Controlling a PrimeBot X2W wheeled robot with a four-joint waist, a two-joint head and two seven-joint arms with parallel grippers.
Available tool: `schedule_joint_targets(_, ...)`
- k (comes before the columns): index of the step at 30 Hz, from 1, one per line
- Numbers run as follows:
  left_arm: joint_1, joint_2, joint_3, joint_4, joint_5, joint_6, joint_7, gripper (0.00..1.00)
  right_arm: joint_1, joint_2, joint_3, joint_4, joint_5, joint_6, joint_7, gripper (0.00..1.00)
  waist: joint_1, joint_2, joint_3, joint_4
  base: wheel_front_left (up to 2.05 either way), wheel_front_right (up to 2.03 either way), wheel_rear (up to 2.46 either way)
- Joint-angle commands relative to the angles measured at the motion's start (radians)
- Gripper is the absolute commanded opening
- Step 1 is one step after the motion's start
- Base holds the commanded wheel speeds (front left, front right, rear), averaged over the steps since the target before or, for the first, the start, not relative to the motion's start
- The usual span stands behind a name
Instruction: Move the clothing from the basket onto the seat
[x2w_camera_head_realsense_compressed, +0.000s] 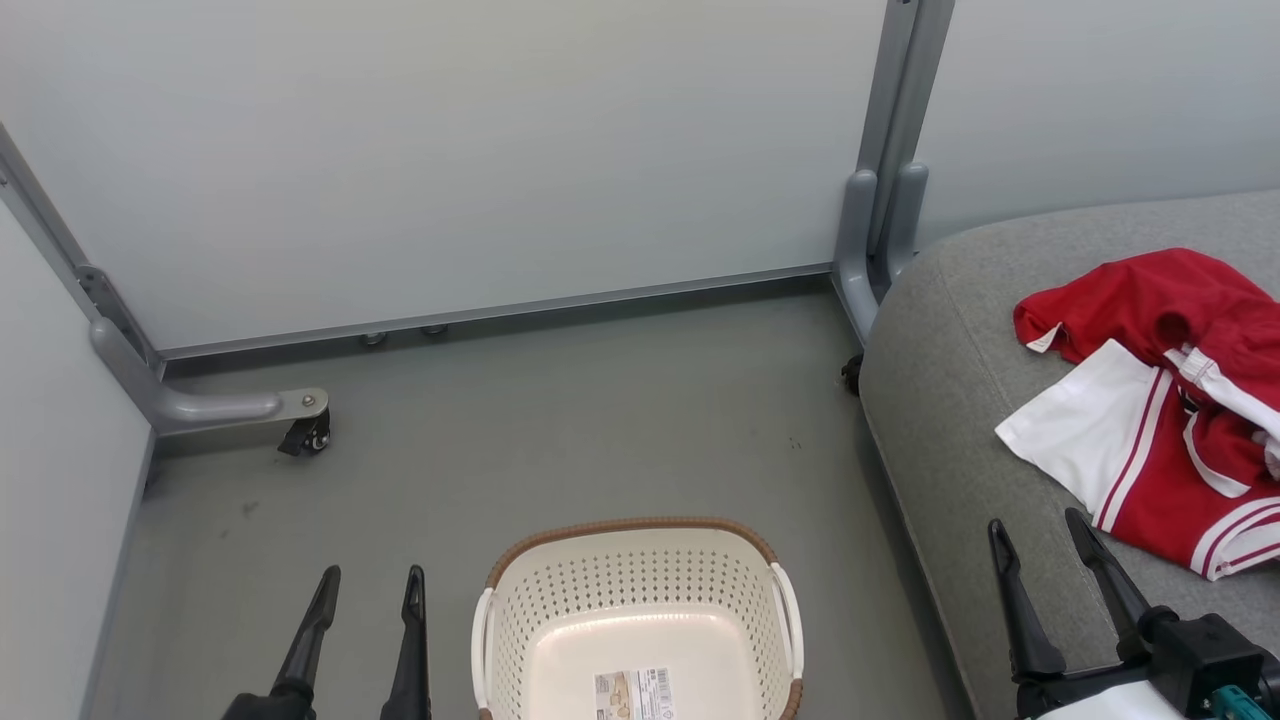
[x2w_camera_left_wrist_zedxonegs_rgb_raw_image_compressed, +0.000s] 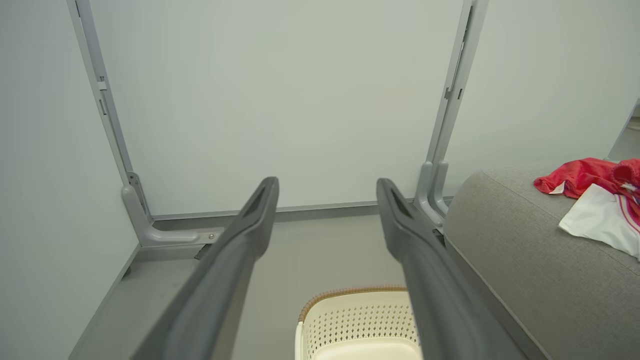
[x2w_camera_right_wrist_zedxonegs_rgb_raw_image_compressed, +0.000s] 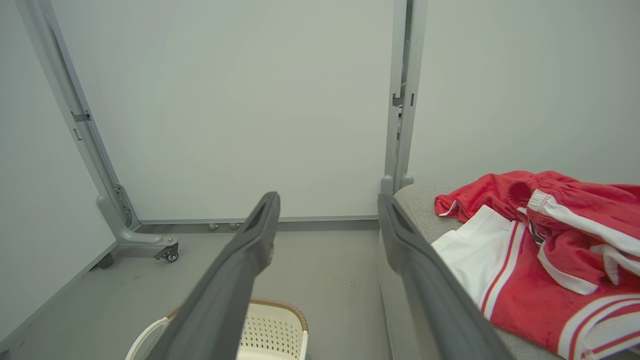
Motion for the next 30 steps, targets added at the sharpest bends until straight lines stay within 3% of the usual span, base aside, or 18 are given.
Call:
schedule_joint_targets(1, 0.015, 0.0, 0.001, 0.004, 0.0, -0.003, 0.001, 1.0, 0.012, -0.001, -0.002, 0.002, 0.006, -0.001, -0.002, 1.0, 0.0, 0.0, -0.001, -0.001, 0.0, 0.0, 0.0)
schedule_joint_targets(10, 0.009, 0.0, -0.001, 0.006, 0.006, -0.008, 0.001, 1.0, 0.024, 0.001, -0.011, 0.005, 0.008, -0.001, -0.002, 1.0, 0.0, 0.0, -0.005, -0.001, 0.0, 0.0, 0.0)
schedule_joint_targets(11, 0.003, 0.0, -0.002, 0.008, -0.002, -0.006, 0.0, 0.0, 0.007, 0.002, -0.008, 0.004, 0.002, 0.0, 0.0, 0.0, 0.0, 0.0, -0.005, -0.001, 0.0, 0.0, 0.0)
schedule_joint_targets(15, 0.005, -0.001, -0.007, 0.041, -0.011, -0.005, 0.0, 0.0, 0.011, 0.01, -0.004, 0.038, 0.005, 0.0, 0.002, 0.0, 0.0, 0.0, -0.005, -0.001, 0.0, 0.0, 0.0)
schedule_joint_targets(30, -0.058, 0.016, 0.012, 0.075, -0.314, -0.008, 0.057, 0.0, -0.047, -0.002, -0.007, 0.084, 0.306, 0.0, 0.063, 0.0, 0.0, 0.0, 0.005, -0.006, 0.0, 0.0, 0.0)
